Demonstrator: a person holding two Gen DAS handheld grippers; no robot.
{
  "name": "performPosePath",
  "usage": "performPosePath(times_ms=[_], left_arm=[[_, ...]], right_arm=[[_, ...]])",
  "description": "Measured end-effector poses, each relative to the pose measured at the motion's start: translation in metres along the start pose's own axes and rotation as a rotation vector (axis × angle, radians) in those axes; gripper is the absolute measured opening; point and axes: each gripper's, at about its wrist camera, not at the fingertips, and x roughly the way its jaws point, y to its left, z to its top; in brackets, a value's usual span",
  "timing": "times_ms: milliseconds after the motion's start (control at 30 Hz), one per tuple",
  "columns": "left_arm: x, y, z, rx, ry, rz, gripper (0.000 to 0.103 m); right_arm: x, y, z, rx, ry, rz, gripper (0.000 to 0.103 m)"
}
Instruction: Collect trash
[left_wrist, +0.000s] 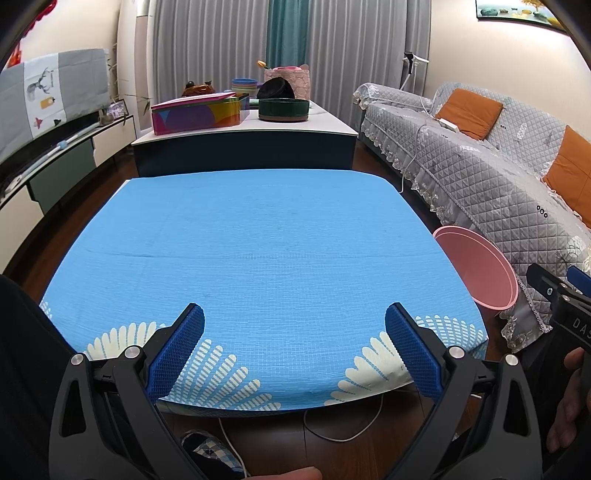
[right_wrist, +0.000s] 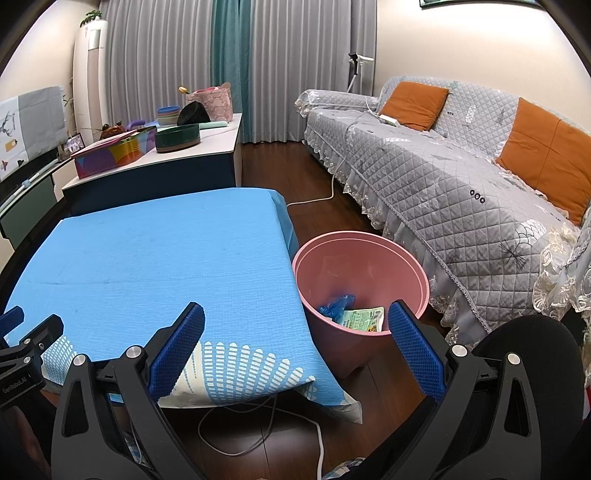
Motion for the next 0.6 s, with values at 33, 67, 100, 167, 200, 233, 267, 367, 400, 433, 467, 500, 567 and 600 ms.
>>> performPosePath(times_ms=[33, 67, 100, 167, 200, 233, 267, 367, 400, 433, 467, 500, 567, 600], left_arm=[[0.0003, -0.0004, 0.0003, 0.0, 0.0, 0.0, 0.095], [0.0004, -0.0003, 0.0002, 0.0, 0.001, 0.0, 0.095], [0.0004, -0.0001, 0.0001, 0.0, 0.001, 0.0, 0.095], [0.0001, 0.0003, -0.0006, -0.001, 0.001, -0.002, 0.095], [0.0004, -0.0002, 0.0001, 0.0, 0.0, -0.001, 0.095], [0.0001, -0.0001, -0.0001, 0.001, -0.002, -0.001, 0.095], [-0.0003, -0.0001, -0.0004, 0.002, -0.003, -0.002, 0.095], [-0.0002, 0.0001, -0.0011, 0.006, -0.003, -0.001, 0.095], [-0.0002, 0.0001, -0.0009, 0.005, -0.004, 0.0, 0.095], [0.0, -0.0002, -0.0007, 0.004, -0.004, 0.001, 0.095], [0.0001, 0.0, -0.0007, 0.003, -0.004, 0.002, 0.095], [0.0004, 0.0004, -0.0009, 0.001, -0.002, 0.003, 0.095], [0.0007, -0.0001, -0.0009, -0.001, 0.001, 0.004, 0.095], [0.0007, -0.0001, -0.001, -0.001, 0.002, 0.004, 0.095]], right_arm=[[0.0001, -0.0001, 0.0, 0.001, 0.001, 0.0, 0.098], [0.0, -0.0001, 0.0, 0.0, 0.0, 0.0, 0.098], [-0.0001, -0.0001, 0.0, 0.0, 0.0, 0.0, 0.098], [0.0, -0.0001, 0.0, 0.0, 0.0, 0.0, 0.098], [0.0, -0.0002, -0.0002, 0.0, 0.0, 0.0, 0.098], [0.0, -0.0001, 0.0001, 0.0, 0.0, 0.0, 0.098], [-0.0001, -0.0001, 0.0001, 0.0, 0.0, 0.0, 0.098], [0.0, -0.0002, 0.0001, 0.001, 0.0, 0.0, 0.098], [0.0, -0.0002, 0.0001, 0.0, 0.001, 0.0, 0.098], [0.0001, -0.0003, 0.0, 0.0, 0.001, 0.0, 0.098], [0.0, -0.0002, 0.0002, 0.0, 0.0, 0.0, 0.098], [0.0, -0.0002, 0.0002, 0.0, 0.0, 0.0, 0.098], [0.0, -0.0003, 0.0002, 0.001, 0.0, 0.0, 0.098], [0.0001, -0.0005, 0.0002, 0.001, 0.001, 0.0, 0.098]])
